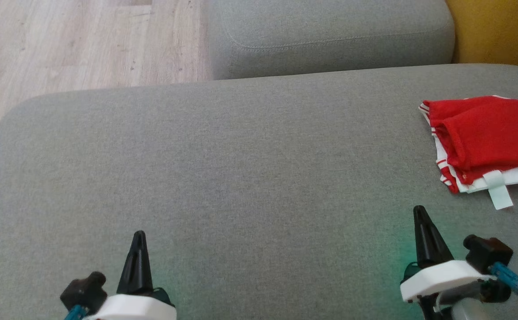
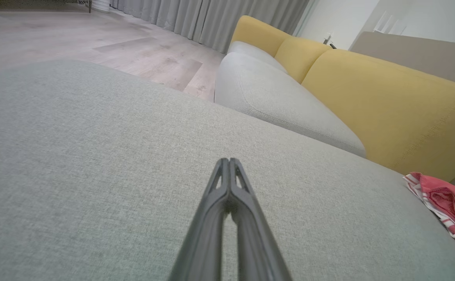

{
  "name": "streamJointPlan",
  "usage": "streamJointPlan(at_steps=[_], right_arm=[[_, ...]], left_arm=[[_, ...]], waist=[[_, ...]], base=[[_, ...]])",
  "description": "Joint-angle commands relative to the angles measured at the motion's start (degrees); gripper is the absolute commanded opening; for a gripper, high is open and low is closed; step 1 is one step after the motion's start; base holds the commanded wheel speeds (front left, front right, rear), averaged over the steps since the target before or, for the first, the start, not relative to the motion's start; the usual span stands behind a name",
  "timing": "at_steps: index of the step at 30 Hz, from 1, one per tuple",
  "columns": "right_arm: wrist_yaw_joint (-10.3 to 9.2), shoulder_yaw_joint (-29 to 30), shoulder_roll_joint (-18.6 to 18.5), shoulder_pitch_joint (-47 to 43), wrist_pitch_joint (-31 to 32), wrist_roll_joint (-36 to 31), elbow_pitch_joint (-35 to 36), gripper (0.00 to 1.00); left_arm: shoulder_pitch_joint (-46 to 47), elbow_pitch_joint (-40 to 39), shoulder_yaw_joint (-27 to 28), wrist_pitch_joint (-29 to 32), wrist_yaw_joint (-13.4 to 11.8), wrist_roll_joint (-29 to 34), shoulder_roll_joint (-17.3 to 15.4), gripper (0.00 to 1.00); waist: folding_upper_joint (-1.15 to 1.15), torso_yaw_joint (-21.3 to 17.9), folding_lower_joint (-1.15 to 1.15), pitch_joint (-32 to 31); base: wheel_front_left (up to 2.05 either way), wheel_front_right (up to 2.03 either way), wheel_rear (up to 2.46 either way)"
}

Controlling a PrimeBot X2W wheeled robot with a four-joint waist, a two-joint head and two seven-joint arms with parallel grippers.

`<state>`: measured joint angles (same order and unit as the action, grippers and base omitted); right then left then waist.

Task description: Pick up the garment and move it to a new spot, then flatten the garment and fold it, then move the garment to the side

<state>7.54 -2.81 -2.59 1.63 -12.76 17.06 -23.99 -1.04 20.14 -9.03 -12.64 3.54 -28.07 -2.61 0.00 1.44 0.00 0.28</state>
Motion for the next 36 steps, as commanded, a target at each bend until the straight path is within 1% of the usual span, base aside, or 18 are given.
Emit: streamJointPlan(at_steps=[1,36], right_arm=[[0.0,0.5,-0.1,2.4,0.4,1.7,2.1,0.0],[-0.02,3.2,-0.1,3.0,6.0,23.5,4.5,0.0]], left_arm=[[2.6,-2.0,1.0,0.2,0.2,-1.4,0.0,0.0],[4.0,-3.2,5.3,5.8,1.3,-20.0,-0.1,0.0]], waist=[[0.0,0.0,0.0,0.0],[0.0,-0.4,0.0,0.0]], base=[[0.0,0.0,0.0],[0.0,0.0,0.0]])
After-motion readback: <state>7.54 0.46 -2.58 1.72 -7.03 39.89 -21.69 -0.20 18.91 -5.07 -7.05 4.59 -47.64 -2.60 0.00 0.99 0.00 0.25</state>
